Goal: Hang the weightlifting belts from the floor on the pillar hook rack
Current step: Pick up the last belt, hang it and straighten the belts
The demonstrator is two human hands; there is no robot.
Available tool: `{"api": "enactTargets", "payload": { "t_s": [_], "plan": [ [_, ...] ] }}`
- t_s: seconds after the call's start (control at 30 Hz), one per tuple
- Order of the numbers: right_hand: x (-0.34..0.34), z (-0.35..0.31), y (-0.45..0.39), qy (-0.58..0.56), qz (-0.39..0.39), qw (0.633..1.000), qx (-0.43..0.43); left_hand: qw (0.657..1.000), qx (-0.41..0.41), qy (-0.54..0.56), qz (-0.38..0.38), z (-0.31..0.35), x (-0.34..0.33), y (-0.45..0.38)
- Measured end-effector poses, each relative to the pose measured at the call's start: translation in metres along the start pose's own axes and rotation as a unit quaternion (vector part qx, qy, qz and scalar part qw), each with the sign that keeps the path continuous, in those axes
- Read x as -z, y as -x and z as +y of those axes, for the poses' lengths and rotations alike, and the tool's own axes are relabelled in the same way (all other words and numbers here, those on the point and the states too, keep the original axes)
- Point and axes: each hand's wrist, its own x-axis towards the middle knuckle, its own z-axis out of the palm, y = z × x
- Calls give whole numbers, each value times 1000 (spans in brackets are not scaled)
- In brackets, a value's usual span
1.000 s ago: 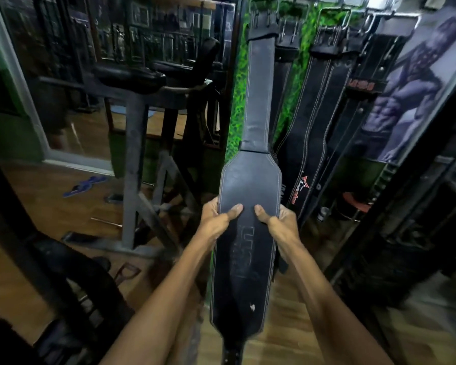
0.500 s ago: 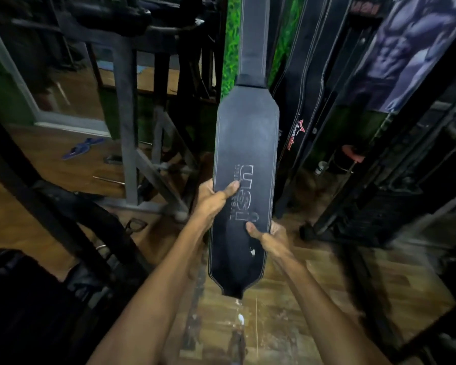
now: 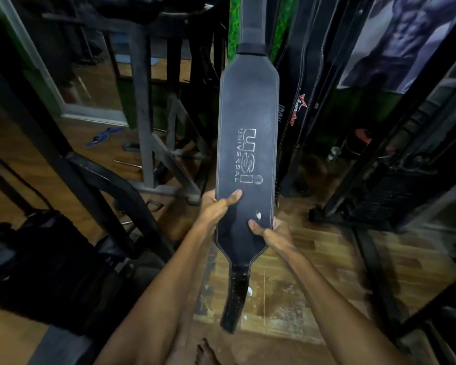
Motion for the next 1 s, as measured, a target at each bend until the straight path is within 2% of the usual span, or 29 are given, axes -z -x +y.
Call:
{"api": "enactTargets", "payload": {
  "t_s": [0.13,0.23,0.33,0.5,0.63,0.77,0.83,1.0],
  "plan": [
    [15,12,37,-14,-6,1000,25,1000,-6,-18,19,-6,-9,38],
    [28,44,74,-38,-33,999,3,998,-8,-34,45,-21,-15,69],
    [32,77,114,0,-60,998,-14,997,-20,-48,60,-28,-23,102],
    [39,86,148,17,-75,997,-9,999,-44,-30,4,-38,-18,152],
    [45,95,171,51,-70,996,-25,997,-26,-76,2,-68,-10,177],
    [50,108,188,152,-82,983,-60,993,40,-113,6,-84,-9,192],
    [52,112,195,146,-79,984,-70,988,62,-138,-11,-91,-5,196],
    [52,150,213,211,-129,961,-126,986,87,-143,-16,-109,11,210]
  ]
}}
